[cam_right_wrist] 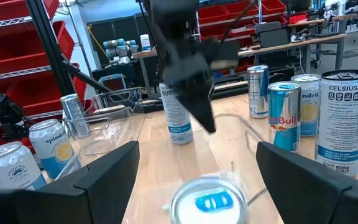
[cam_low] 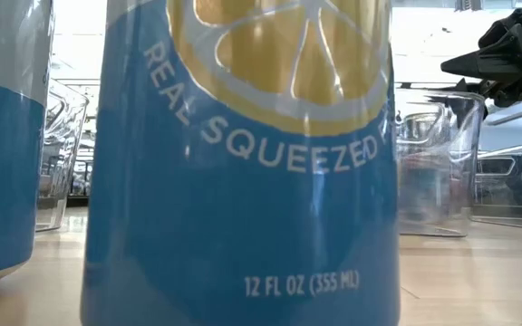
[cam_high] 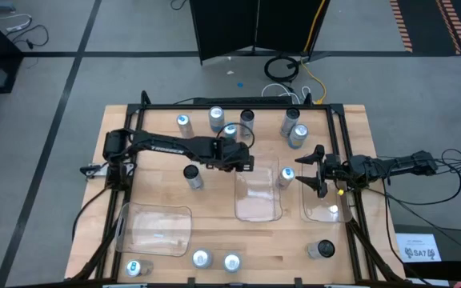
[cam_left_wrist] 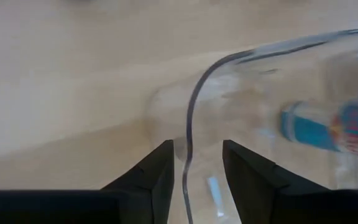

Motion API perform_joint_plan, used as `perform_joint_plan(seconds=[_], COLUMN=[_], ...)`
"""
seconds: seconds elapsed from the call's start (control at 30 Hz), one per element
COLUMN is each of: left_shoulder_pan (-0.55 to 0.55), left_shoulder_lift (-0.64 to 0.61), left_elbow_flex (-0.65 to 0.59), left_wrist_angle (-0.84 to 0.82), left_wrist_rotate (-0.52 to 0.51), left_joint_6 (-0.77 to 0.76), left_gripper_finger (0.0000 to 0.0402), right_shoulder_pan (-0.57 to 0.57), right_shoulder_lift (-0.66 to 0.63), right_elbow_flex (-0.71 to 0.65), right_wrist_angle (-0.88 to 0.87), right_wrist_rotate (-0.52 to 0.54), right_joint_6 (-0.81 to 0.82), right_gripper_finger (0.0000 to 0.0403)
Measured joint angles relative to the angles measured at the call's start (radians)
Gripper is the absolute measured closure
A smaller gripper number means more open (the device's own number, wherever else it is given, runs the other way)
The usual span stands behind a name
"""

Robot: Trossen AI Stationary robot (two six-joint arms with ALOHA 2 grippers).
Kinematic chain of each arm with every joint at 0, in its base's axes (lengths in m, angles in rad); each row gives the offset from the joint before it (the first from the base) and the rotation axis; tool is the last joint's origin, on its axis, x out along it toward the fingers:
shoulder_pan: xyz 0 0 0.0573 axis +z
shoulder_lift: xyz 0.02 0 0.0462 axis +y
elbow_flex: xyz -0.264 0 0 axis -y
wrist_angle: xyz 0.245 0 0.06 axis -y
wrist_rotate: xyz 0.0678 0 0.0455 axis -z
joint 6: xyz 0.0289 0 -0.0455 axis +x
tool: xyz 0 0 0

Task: Sort soda cans
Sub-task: Put the middle right blue soda can into the middle transparent bin

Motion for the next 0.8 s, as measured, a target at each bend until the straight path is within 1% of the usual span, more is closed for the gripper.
perform_joint_plan(seconds=[0.13, 0.23, 0.37, 0.5, 0.7, 0.8], left_shoulder_pan=[0.023, 0.035, 0.054, 0.069, 0.070, 0.063], left_shoulder_lift=[-0.044, -0.088, -0.160, -0.242, -0.344, -0.383], left_elbow_flex=[0.068, 0.101, 0.147, 0.165, 0.166, 0.166], left_wrist_angle=[-0.093, -0.211, -0.397, -0.523, -0.540, -0.540], left_wrist_rotate=[-0.002, -0.047, -0.133, -0.165, -0.157, -0.106], left_joint_6=[0.152, 0.221, 0.258, 0.252, 0.252, 0.250], left_gripper_finger=[0.0256, 0.0256, 0.0256, 0.0256, 0.0256, 0.0256], right_shoulder_pan=[0.000, 0.000, 0.000, 0.000, 0.000, 0.000], right_shoulder_lift=[0.001, 0.004, 0.007, 0.006, 0.009, 0.010], right_elbow_flex=[0.000, 0.000, 0.000, 0.000, 0.000, 0.000], right_wrist_angle=[0.000, 0.000, 0.000, 0.000, 0.000, 0.000], right_wrist_rotate=[0.000, 0.000, 0.000, 0.000, 0.000, 0.000], right_joint_6=[0.000, 0.000, 0.000, 0.000, 0.000, 0.000], right_gripper_finger=[0.0085, 0.0085, 0.0085, 0.0085, 0.0085, 0.0085])
